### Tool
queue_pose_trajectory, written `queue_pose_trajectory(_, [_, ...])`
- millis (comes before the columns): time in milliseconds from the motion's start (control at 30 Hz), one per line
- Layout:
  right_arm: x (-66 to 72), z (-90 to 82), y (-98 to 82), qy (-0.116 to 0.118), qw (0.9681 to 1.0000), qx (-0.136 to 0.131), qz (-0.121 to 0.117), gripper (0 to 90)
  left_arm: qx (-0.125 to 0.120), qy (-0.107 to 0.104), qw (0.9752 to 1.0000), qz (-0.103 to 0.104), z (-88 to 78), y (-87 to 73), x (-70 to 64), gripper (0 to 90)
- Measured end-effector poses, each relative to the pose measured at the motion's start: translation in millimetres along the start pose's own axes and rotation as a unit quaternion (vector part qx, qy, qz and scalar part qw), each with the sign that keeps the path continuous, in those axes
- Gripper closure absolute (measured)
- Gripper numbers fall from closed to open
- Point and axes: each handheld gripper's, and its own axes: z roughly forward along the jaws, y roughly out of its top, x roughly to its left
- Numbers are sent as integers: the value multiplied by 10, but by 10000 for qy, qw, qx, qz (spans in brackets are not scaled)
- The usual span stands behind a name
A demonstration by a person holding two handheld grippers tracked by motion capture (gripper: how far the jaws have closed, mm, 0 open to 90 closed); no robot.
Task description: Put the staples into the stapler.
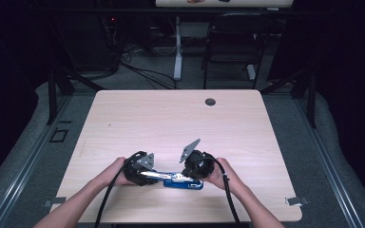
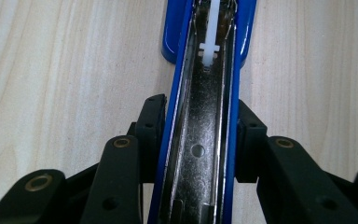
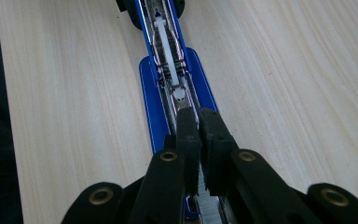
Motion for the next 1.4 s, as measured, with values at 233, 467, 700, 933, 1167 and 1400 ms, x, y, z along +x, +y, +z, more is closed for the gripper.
queue_pose_trajectory(233, [-15,28,-6,-40,9999,-38,88,879,-33,23,10000,43,-21,3,-7,631])
queue_pose_trajectory(467, [-33,31,-20,-24,9995,-215,233,880,-64,49,9999,62,-25,5,-3,631])
queue_pose_trajectory(700, [-30,30,-32,-53,9993,-220,282,883,-34,-15,9999,114,-39,15,9,633])
queue_pose_trajectory(933, [-31,27,-13,-45,9989,-261,392,889,-58,5,9999,160,-62,23,1,635])
queue_pose_trajectory(1167, [-19,31,5,-35,9988,-285,395,889,-54,6,9998,193,-75,34,1,636])
queue_pose_trajectory(1400, [-32,24,-9,-39,9985,-286,456,890,-53,26,9998,199,-90,48,-6,637])
